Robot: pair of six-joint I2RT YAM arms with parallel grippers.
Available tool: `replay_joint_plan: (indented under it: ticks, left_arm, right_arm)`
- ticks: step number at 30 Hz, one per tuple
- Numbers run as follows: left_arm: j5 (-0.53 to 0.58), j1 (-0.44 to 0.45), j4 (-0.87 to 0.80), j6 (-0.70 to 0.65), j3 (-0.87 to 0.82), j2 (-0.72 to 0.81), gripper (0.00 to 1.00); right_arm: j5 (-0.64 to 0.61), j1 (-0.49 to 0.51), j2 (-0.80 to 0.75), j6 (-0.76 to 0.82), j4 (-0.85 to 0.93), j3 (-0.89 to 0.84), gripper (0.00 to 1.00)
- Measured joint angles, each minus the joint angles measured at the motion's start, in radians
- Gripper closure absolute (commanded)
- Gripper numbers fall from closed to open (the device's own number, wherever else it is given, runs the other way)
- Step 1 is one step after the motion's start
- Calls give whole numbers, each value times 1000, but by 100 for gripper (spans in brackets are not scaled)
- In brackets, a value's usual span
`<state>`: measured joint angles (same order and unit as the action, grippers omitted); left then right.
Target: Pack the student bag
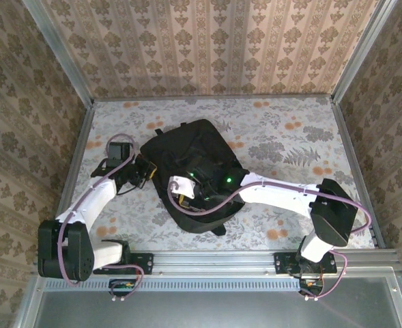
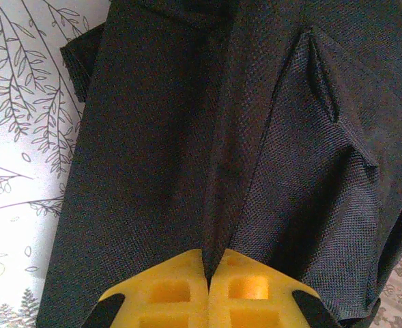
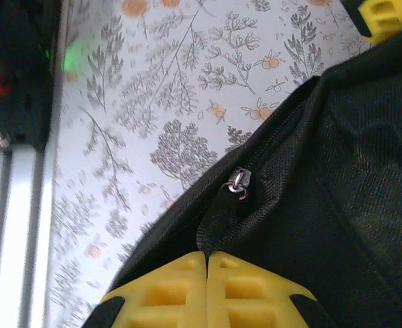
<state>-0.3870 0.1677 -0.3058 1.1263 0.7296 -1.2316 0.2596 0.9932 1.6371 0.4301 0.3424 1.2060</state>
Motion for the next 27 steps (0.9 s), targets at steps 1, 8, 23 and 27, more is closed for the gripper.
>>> replay_joint_plan:
  ticks: [1, 8, 23, 27]
  left_arm:
    - [-2, 0, 0, -2, 3, -5, 100]
    - [-5, 2, -34, -28, 63, -48, 100]
    - [51, -1, -147, -144, 252, -201, 100]
    - [63, -5, -179, -173, 290, -228, 100]
  right_arm:
    - [-4, 0, 8, 50, 17, 16, 100]
    - [-25, 18, 26, 321, 131, 88, 100]
    - [-41, 85, 13, 468, 340, 102, 100]
    - [-40, 85, -18, 464, 359, 98, 100]
